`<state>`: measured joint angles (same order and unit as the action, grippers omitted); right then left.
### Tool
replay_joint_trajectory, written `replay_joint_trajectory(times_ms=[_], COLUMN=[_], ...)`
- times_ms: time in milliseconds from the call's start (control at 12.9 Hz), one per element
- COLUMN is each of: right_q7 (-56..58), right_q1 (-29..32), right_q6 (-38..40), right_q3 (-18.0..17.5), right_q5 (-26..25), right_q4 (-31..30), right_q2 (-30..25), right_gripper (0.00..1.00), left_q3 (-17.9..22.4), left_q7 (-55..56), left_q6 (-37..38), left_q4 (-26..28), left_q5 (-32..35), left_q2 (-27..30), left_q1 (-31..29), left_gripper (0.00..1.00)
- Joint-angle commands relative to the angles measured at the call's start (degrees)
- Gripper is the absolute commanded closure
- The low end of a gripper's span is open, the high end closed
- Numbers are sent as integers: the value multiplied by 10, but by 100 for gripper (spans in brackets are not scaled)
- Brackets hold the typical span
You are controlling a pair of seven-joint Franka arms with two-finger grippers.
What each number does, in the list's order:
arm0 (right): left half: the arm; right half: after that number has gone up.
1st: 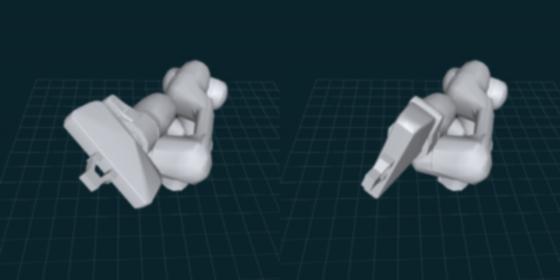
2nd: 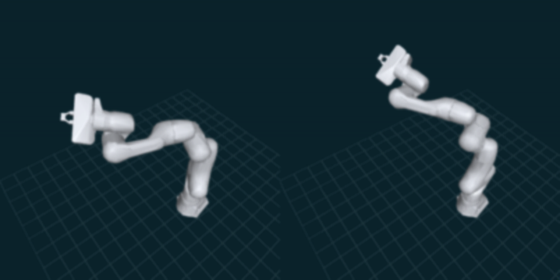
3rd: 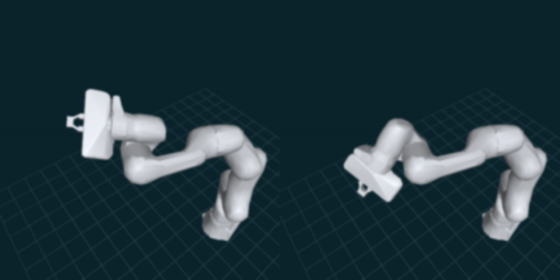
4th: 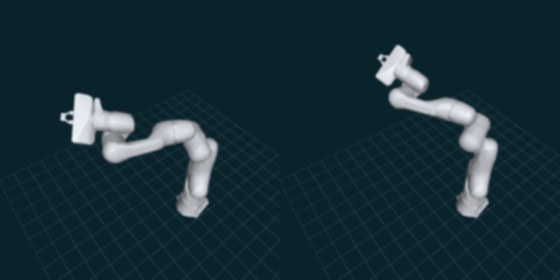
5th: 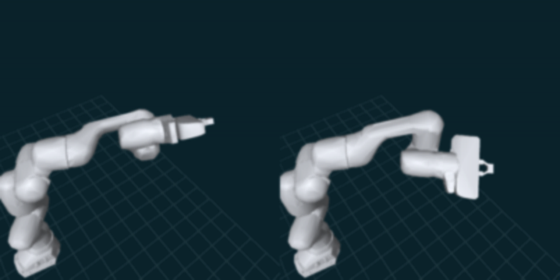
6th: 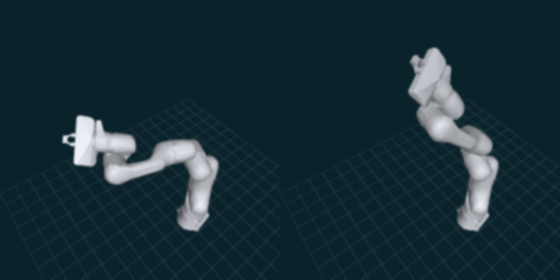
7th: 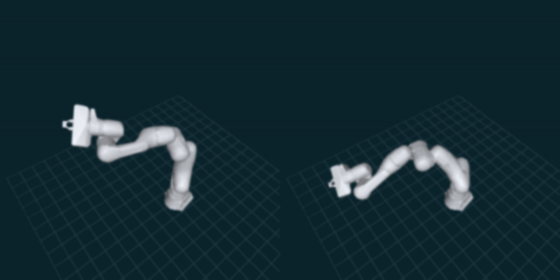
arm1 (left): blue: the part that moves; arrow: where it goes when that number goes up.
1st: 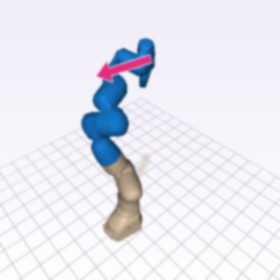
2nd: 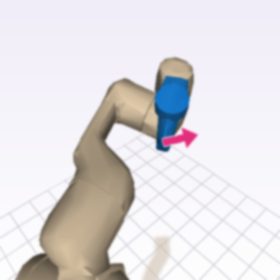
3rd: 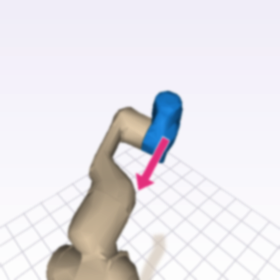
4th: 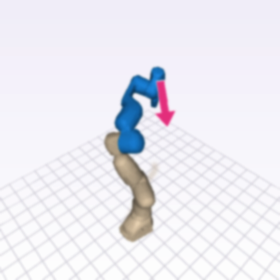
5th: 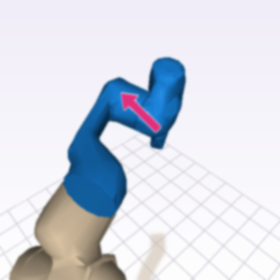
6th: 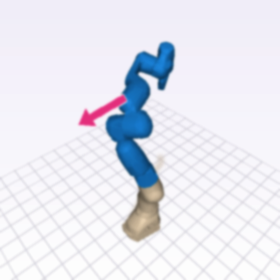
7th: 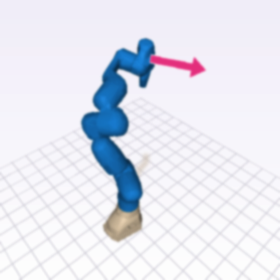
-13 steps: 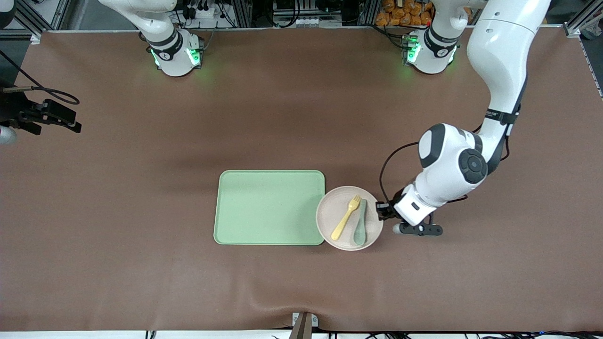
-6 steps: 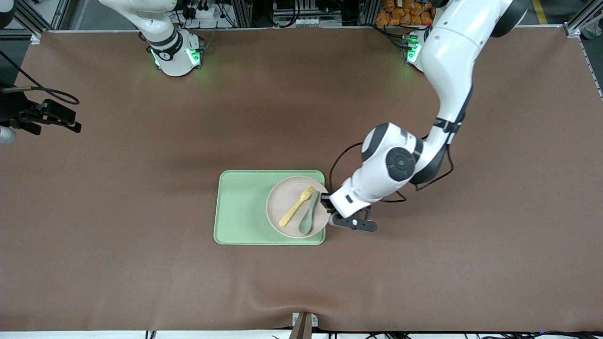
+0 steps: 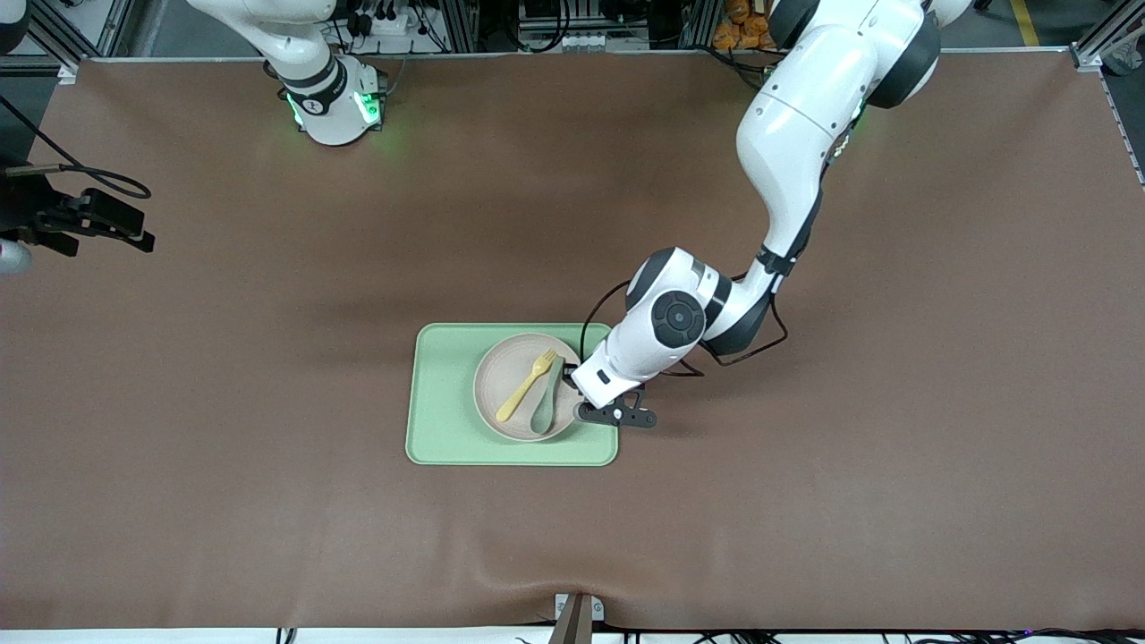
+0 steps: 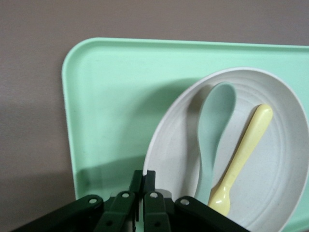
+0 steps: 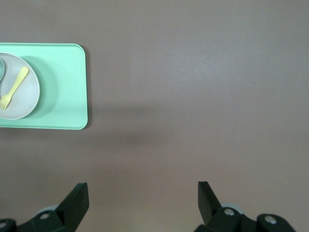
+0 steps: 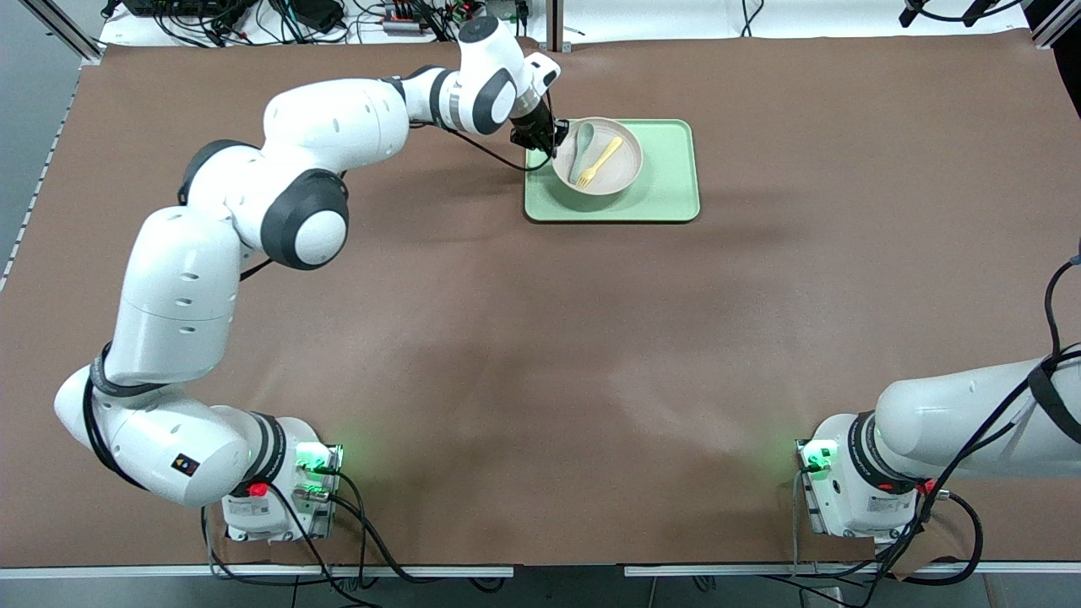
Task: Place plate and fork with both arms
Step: 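Release the plate on the tray and open the left gripper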
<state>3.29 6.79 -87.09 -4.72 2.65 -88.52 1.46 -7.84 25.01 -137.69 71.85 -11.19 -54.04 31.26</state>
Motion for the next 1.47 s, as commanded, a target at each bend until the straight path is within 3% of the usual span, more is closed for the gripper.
replay_joint_trajectory(times_ms=[0, 466, 543, 621, 932, 1087, 1397], right_q7=[11, 11, 11, 11, 11, 11, 10], right_q1=[16, 16, 16, 16, 16, 16, 21], right_q6=[2, 2, 2, 2, 2, 3, 3], right_q3=[-8, -8, -8, -8, -8, -8, -8], right_q5=[11, 11, 11, 11, 11, 11, 11], right_q4=[-3, -3, -3, -3, -3, -3, 0], right_q2=[-2, -1, -1, -1, -1, -2, 26], right_gripper=[0, 0, 0, 0, 0, 0, 0], left_q3=[20, 20, 20, 21, 47, 82, 86], left_q7=[42, 101, 101, 110, 123, 121, 117], left_q6=[-11, -18, -18, -18, 7, 85, 220], left_q4=[-24, -12, -11, -11, -9, -10, -9], left_q5=[-8, -8, -7, -5, -3, 5, 79], left_q2=[-21, -23, -23, -19, 38, 89, 202], left_q1=[13, 20, 20, 20, 18, 22, 6], left_gripper=[100, 100, 47, 0, 0, 0, 0])
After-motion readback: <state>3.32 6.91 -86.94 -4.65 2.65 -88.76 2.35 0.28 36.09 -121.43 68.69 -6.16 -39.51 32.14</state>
